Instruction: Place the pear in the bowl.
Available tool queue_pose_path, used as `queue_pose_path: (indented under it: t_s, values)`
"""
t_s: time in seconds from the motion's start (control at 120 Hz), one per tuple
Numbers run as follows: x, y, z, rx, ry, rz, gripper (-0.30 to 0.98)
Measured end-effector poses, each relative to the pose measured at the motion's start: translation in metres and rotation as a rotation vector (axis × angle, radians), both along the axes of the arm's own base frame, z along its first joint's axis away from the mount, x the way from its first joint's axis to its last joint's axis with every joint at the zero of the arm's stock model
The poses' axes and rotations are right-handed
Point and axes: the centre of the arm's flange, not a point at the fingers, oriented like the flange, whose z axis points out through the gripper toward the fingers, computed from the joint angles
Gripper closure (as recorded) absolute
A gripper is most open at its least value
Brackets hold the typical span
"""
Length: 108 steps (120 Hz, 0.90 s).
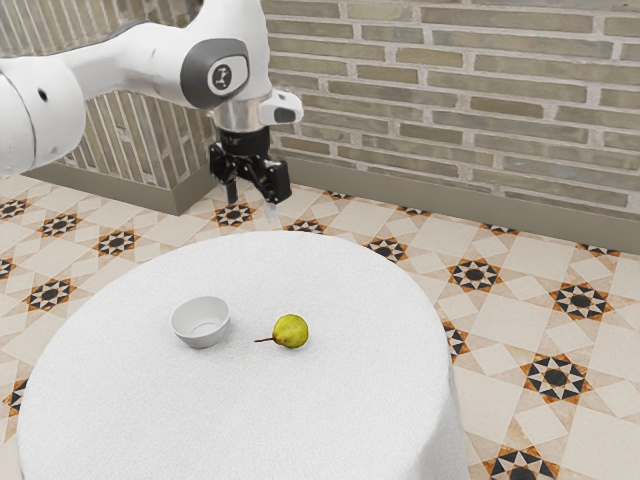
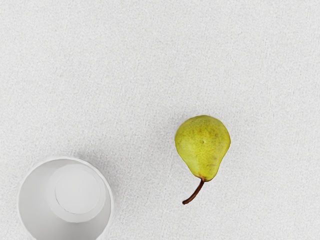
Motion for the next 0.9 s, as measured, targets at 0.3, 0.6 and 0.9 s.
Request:
queue_pose_path:
  t_s: [0.3,0.6,0.9]
  values:
    - [0.027,-0.063,-0.11,-0.002,0.04,-0.088,0.0]
    - [-0.024,-0.065,-0.171,-0.014,0.05,-0.125,0.0]
    - [-0.013,-0.048,-0.201,-0.02,-0.018,-0.136,0.0]
